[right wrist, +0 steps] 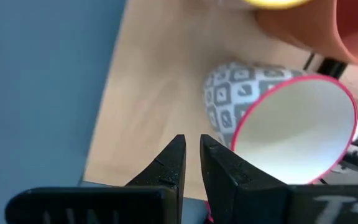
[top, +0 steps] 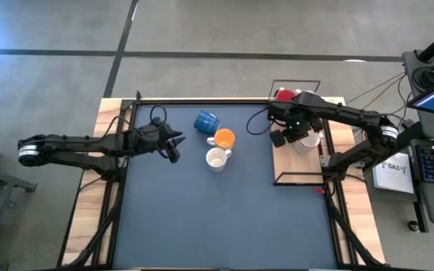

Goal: Place coffee mugs
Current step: Put the right gray patterned mug on the shelf, then adjust the blue mug

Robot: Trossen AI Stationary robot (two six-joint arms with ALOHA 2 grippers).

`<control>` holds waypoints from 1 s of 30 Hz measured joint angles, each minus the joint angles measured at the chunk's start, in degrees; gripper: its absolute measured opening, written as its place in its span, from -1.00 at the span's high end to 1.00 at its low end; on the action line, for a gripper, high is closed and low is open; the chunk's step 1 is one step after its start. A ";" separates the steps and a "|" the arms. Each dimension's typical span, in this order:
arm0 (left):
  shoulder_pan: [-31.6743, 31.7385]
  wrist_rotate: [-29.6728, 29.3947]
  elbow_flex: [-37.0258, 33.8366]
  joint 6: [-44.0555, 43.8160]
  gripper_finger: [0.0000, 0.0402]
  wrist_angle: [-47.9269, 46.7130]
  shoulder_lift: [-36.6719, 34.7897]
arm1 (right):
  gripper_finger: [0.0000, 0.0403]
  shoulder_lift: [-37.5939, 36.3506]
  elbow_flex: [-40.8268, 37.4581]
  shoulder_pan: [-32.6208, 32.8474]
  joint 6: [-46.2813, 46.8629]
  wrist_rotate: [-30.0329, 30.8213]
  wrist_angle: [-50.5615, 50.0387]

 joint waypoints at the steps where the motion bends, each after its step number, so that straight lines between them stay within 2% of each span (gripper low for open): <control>1: 0.02 0.00 -0.02 0.00 0.58 -0.02 0.00 | 0.81 0.00 -0.50 0.00 0.00 -0.02 -0.26; 19: 0.00 0.00 0.05 0.02 0.58 0.16 0.00 | 0.81 0.00 -5.16 -0.02 -0.18 -0.01 -2.14; 25: 0.08 0.00 0.09 0.00 0.58 2.65 0.00 | 0.81 0.02 -2.03 0.00 -4.40 0.65 -1.12; 30: 0.90 0.00 0.09 0.49 0.58 3.74 0.00 | 0.81 0.02 0.11 0.11 -9.53 1.56 5.21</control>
